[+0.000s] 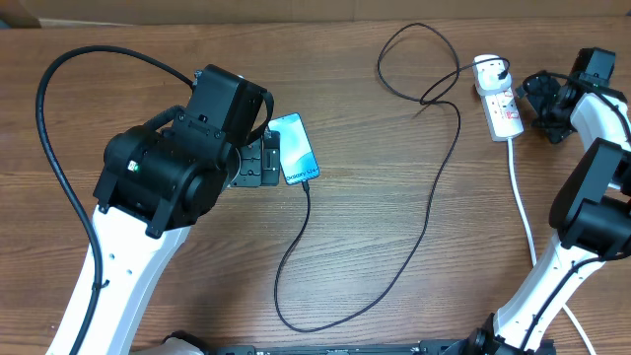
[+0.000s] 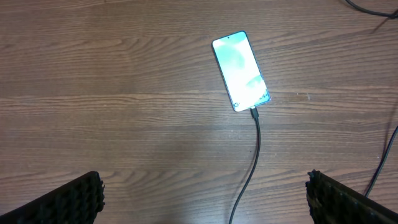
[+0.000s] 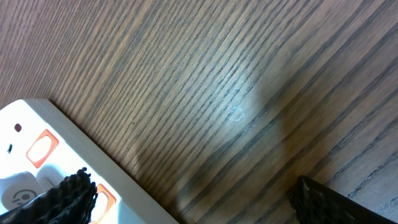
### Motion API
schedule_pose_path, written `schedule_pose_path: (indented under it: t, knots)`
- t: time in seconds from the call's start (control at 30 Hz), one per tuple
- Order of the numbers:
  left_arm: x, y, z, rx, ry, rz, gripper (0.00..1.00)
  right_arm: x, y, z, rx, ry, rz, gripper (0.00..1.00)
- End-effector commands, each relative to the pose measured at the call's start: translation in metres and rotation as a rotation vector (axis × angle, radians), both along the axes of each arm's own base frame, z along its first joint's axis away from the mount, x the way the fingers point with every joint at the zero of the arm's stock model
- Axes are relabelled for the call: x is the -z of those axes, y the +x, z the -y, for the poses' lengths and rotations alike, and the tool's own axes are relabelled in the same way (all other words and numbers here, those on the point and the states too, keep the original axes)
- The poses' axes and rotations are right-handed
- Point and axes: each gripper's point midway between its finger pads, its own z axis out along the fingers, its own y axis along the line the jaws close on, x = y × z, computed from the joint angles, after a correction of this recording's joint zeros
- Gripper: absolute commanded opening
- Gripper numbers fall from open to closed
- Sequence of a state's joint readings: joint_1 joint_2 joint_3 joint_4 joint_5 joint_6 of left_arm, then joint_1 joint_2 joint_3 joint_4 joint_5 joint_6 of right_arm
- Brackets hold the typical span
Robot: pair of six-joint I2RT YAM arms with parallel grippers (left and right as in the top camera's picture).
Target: Plug charger to phone and switch on socket
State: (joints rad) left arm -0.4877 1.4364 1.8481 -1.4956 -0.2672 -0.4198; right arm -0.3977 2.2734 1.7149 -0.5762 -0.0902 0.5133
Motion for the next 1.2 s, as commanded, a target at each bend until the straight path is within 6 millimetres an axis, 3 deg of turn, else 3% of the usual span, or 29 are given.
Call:
schedule_pose_path:
  t: [0.0,1.17]
  knots:
    - [-0.002,0.001,-0.002,-0.018,0.007,0.012,1.00,0.011,0.005,-0.015,-0.028,0.030,-0.011,1.00]
    - [-0.001,0.000,-0.003,-0.019,0.010,0.009,0.99,0.020,-0.009,-0.013,-0.074,-0.081,-0.109,1.00]
